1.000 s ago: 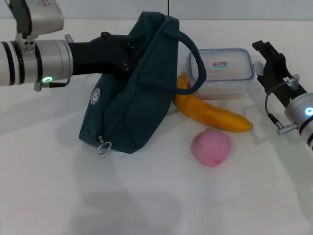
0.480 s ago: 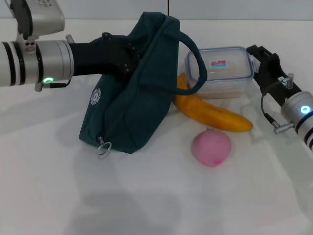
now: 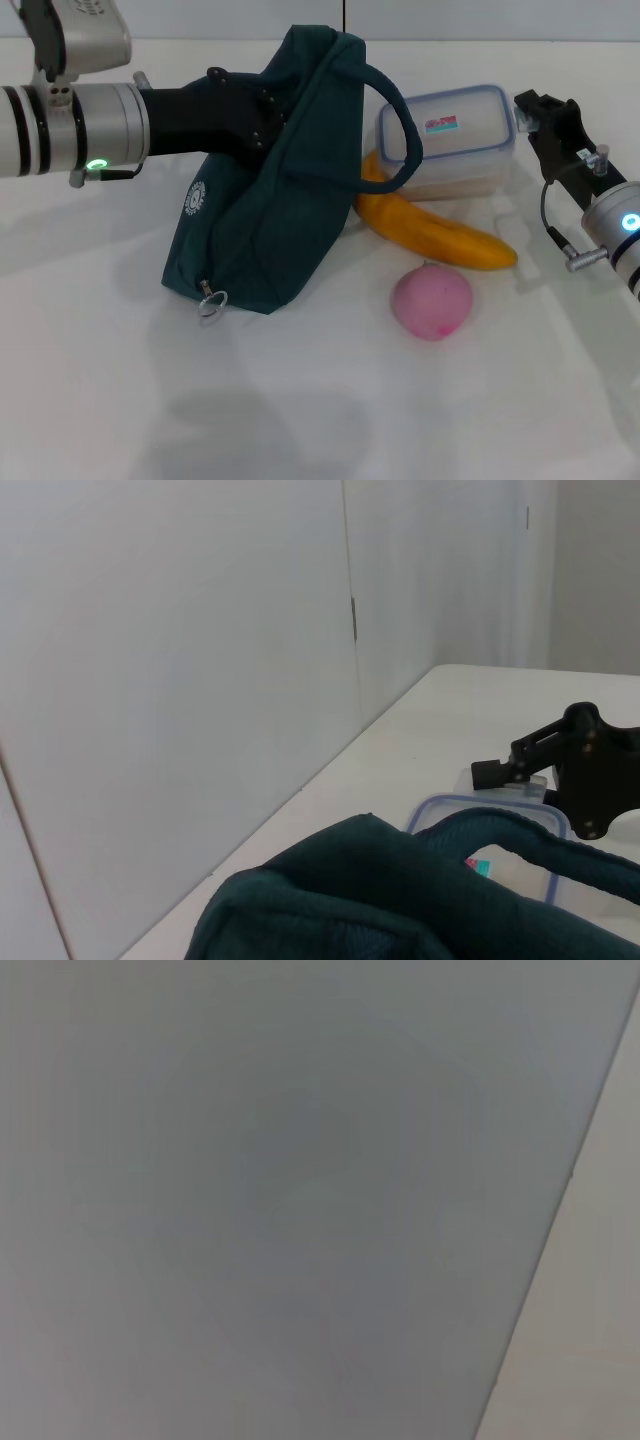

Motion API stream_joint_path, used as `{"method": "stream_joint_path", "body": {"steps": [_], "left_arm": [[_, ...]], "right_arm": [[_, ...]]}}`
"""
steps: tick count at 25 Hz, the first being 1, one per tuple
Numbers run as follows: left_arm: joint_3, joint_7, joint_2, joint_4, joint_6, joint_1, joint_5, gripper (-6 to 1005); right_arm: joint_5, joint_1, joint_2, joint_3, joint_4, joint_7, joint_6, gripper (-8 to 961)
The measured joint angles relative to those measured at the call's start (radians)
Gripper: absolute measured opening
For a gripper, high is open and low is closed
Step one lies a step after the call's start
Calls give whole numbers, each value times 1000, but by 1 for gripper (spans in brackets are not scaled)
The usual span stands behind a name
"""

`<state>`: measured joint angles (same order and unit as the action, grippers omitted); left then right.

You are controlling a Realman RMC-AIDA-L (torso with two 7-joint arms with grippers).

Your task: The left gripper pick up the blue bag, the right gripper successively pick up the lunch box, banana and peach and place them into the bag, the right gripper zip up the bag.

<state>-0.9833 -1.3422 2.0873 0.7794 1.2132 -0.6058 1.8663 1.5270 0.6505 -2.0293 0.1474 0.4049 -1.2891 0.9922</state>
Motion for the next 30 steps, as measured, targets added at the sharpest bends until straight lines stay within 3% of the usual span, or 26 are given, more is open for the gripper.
{"method": "stream_joint_path", "body": {"steps": [2, 10, 15, 30], "left_arm": [[0, -1, 0, 0, 0, 0, 0, 40], [8, -82, -4, 47, 46, 12, -1, 40], [7, -176, -2, 144, 68, 46, -1, 40], [12, -345, -9, 185, 154, 56, -26, 40]], "right_arm": [[-2, 0, 0, 0, 1, 19, -1, 97], [3, -11, 0, -6, -11, 65, 16, 94], [103, -25, 0, -8, -65, 95, 127, 94], [305, -97, 6, -17, -194, 136, 438, 95]]}}
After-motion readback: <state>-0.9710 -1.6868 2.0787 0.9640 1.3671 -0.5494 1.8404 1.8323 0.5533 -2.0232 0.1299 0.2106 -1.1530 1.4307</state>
